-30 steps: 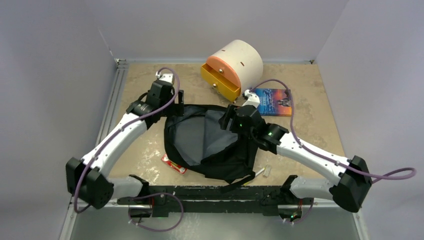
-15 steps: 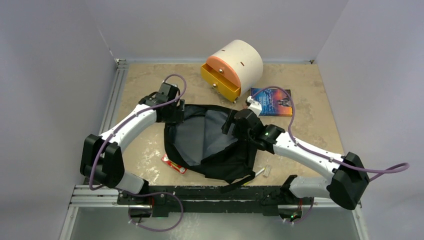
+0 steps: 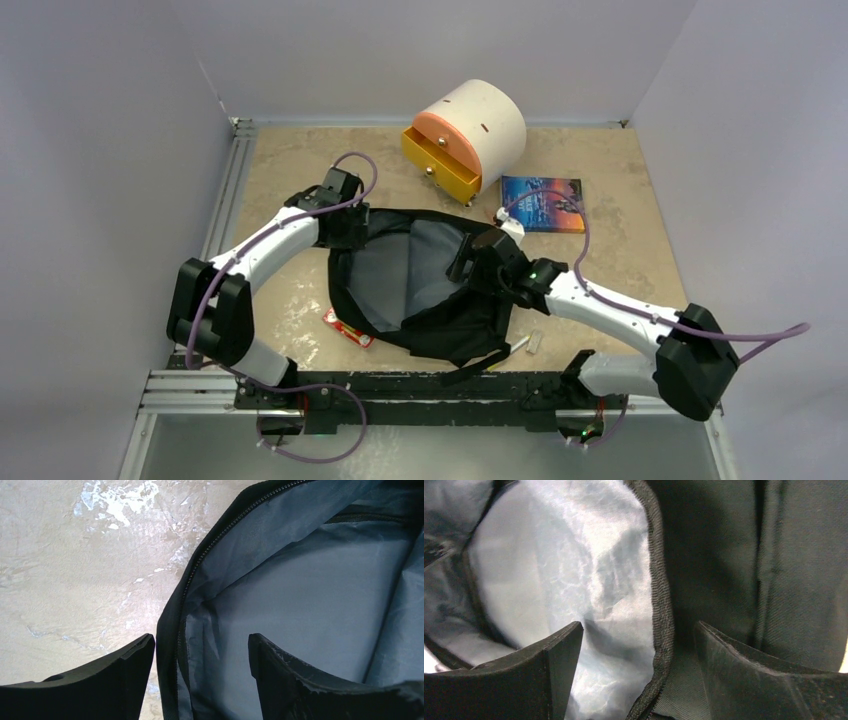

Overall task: Pack the student bag
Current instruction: Pick up the student bag at the center of the board, then place the student bag at the center of the board.

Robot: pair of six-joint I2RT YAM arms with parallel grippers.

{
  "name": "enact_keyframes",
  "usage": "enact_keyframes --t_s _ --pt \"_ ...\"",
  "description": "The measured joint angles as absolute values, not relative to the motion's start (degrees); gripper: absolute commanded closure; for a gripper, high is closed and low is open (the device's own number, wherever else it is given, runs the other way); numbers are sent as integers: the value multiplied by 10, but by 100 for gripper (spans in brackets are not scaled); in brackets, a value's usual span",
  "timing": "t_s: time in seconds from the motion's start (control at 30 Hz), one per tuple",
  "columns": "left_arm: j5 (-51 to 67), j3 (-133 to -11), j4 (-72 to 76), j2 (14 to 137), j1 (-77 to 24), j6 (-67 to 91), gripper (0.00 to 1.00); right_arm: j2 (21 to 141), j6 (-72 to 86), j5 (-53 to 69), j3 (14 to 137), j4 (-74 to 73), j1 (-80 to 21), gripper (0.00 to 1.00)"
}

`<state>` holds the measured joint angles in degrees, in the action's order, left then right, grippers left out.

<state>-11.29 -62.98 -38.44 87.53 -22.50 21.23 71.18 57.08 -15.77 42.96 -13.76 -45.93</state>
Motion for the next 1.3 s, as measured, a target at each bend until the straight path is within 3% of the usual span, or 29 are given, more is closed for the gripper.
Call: enact_keyframes --t_s 0.1,0.13,0.27,0.33,0.57,0.83,1.3 --pt "-108 -630 -382 877 -225 212 51 688 577 -132 409 -106 -458 40" --pt "-107 -630 -382 878 -225 212 65 679 579 -120 403 -93 -458 49" --pt "-106 -630 -383 878 -225 204 95 663 580 -86 398 -39 -457 89" --pt "-106 -630 -384 878 -225 203 100 659 575 -75 399 -17 -457 100" --pt "-103 -668 -427 865 -223 209 100 681 522 -44 478 -12 -458 100" --pt "-142 -836 -535 785 -222 248 100 790 451 1 756 -54 -462 100" --pt "-252 -1075 -726 756 -220 323 100 1027 371 71 1169 -178 -464 100"
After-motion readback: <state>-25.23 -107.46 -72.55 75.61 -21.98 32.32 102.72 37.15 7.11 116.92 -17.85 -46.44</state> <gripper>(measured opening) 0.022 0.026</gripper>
